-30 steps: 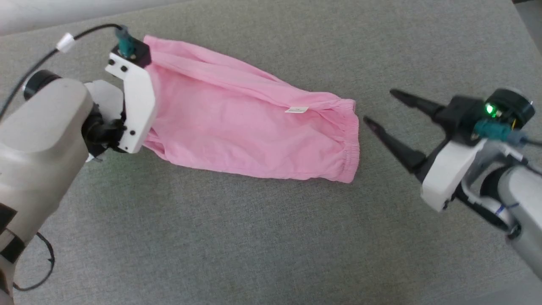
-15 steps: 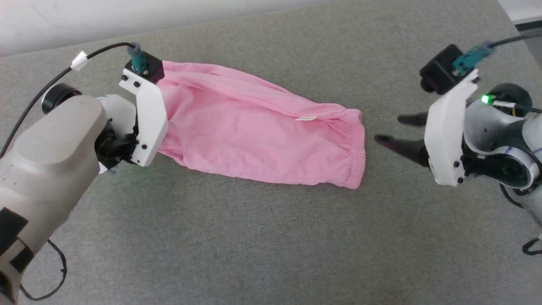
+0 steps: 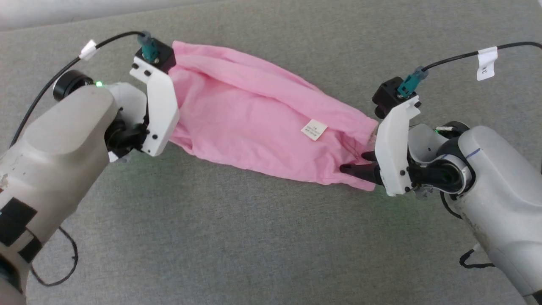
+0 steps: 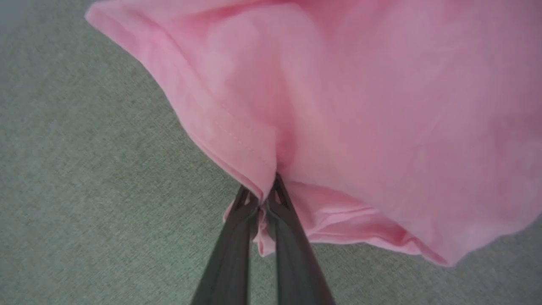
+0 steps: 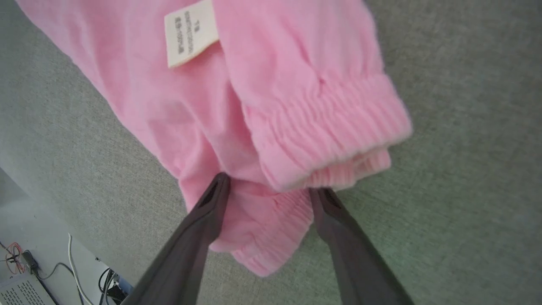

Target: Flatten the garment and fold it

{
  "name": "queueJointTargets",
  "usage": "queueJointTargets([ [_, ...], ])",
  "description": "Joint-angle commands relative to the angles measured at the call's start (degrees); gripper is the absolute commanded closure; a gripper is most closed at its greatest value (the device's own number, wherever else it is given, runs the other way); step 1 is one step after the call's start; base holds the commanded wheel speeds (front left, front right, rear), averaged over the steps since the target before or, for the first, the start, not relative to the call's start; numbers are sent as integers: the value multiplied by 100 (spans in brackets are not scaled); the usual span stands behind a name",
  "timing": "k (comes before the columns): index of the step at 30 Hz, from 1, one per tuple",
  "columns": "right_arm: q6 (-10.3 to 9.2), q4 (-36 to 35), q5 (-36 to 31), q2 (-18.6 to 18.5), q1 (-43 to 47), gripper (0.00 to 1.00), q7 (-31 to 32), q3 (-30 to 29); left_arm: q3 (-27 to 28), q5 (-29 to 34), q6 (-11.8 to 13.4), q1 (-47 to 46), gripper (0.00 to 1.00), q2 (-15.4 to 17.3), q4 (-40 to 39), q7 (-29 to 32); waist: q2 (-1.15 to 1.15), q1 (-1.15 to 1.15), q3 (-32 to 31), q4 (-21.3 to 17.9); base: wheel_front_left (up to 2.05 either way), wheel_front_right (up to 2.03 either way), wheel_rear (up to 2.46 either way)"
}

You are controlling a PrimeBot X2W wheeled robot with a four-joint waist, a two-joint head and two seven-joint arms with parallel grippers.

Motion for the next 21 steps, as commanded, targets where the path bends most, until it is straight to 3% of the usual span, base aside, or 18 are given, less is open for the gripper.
queueJointTargets([
  [1,-13,234,-110,85,253,0,5,142,-30,-35,-38,-89,100,-39,37,-45,0,1,97,92,0,0,0],
  [5,-13,372,-214,130,379,0,-95,280,-52,-84,-38,-87,100,-54,96,-116,0,1,117,114,0,0,0],
  [6,-13,347,-212,113,381,73,-147,310,-57,-103,-38,-72,100,-53,116,-141,0,1,99,108,0,0,0],
  [7,-13,314,-166,102,382,100,-211,309,-60,-125,-38,-46,100,-51,138,-177,0,1,64,99,0,0,0],
  [13,-13,-92,119,-123,318,100,-722,201,-72,-329,-38,217,100,53,83,-599,0,1,-313,58,0,0,0],
  [21,-13,-995,489,-885,609,100,-1196,149,-38,-451,-38,649,100,382,-453,-1539,0,1,-915,291,0,0,0],
])
